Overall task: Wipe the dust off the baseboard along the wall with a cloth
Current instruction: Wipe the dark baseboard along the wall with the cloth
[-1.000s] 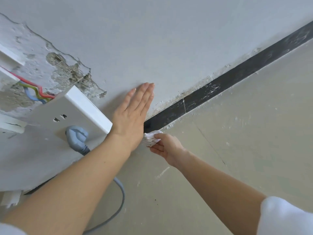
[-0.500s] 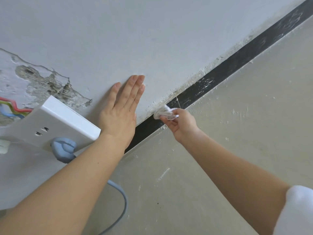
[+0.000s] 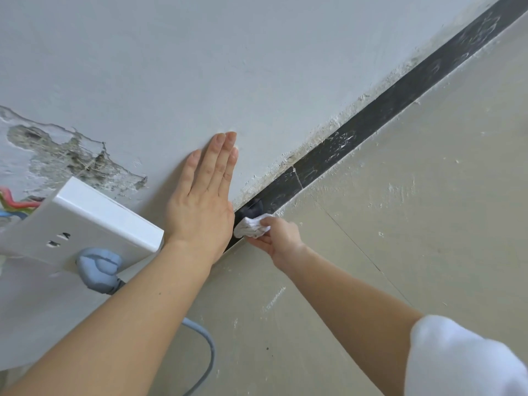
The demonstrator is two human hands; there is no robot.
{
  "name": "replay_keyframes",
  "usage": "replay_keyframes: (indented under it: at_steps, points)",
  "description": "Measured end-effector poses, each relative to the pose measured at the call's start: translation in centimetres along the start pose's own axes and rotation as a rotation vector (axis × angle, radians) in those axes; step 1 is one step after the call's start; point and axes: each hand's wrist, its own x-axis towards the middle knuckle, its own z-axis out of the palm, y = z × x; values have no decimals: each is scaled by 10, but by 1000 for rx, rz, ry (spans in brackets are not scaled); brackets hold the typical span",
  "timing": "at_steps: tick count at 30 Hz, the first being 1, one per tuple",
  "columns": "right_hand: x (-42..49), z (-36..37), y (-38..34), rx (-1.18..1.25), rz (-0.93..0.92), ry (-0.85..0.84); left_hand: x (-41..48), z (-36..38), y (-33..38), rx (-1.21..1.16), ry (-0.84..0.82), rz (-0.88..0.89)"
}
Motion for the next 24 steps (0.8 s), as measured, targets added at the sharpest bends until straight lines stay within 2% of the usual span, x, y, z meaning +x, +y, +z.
replay_keyframes:
  at_steps: [7, 13, 15, 19, 21, 24]
  points:
    - [6, -30, -81, 6, -209, 155, 0, 2, 4, -52, 32, -21]
    - [-4, -60, -107, 302, -333, 307, 1, 0, 3, -53, 48, -16]
    - [-12, -57, -95, 310, -278, 271, 1, -1, 3, -66, 48, -16]
    - [-21, -33, -35, -28, -33, 17, -1, -3, 6, -53, 53, -19]
    - [-13, -23, -12, -127, 31, -58, -2, -4, 5, -48, 55, -18]
    - [4, -16, -14, -129, -51, 35, -2, -5, 4, -56, 56, -16]
